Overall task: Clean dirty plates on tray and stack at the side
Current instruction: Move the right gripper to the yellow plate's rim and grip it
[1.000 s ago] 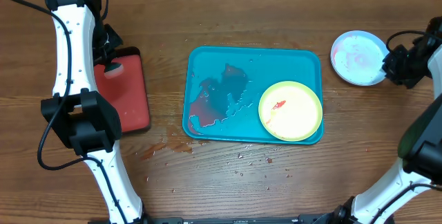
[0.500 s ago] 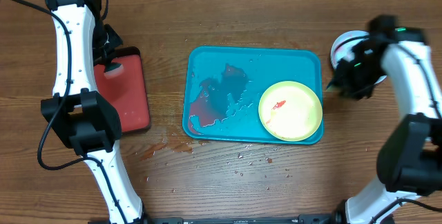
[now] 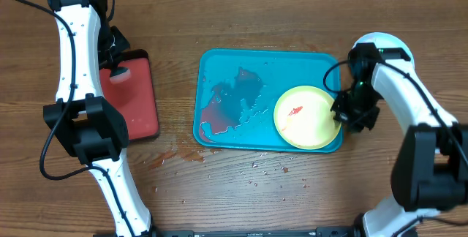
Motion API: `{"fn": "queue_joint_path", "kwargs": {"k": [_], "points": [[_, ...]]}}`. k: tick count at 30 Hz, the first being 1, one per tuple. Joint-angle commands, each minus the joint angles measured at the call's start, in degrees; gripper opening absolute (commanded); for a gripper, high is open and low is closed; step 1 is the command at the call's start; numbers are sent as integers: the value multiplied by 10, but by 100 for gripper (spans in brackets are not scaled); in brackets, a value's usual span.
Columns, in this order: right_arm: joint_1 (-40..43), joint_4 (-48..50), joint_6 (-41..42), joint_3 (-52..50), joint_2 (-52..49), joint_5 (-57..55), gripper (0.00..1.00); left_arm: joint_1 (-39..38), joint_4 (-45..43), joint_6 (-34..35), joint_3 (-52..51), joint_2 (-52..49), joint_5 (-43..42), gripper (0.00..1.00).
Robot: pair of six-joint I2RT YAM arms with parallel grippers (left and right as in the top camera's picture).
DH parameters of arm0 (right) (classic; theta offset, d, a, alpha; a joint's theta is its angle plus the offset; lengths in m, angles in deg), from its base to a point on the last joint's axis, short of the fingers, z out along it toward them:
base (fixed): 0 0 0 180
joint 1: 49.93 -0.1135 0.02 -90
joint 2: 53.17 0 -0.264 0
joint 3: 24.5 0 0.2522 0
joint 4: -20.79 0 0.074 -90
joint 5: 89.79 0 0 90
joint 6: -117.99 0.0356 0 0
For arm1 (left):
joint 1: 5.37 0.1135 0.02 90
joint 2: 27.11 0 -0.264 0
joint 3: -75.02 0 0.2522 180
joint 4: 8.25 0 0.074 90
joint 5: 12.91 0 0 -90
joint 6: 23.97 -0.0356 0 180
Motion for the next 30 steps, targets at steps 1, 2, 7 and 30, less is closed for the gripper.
{"fn": "queue_joint_path", "kwargs": {"k": [1, 2, 7, 30], "points": [[-18, -3, 39, -35, 103, -48, 30, -1, 0, -14, -2, 13, 6, 4], [-22, 5, 40, -52, 131, -47, 41, -1, -1, -14, -2, 13, 6, 4], [-37, 95, 40, -143, 229, -26, 95, -2, -1, -14, -2, 13, 0, 4], [-37, 264, 128, -232, 131, -22, 45, -1, -6, -14, -2, 13, -5, 4]]}}
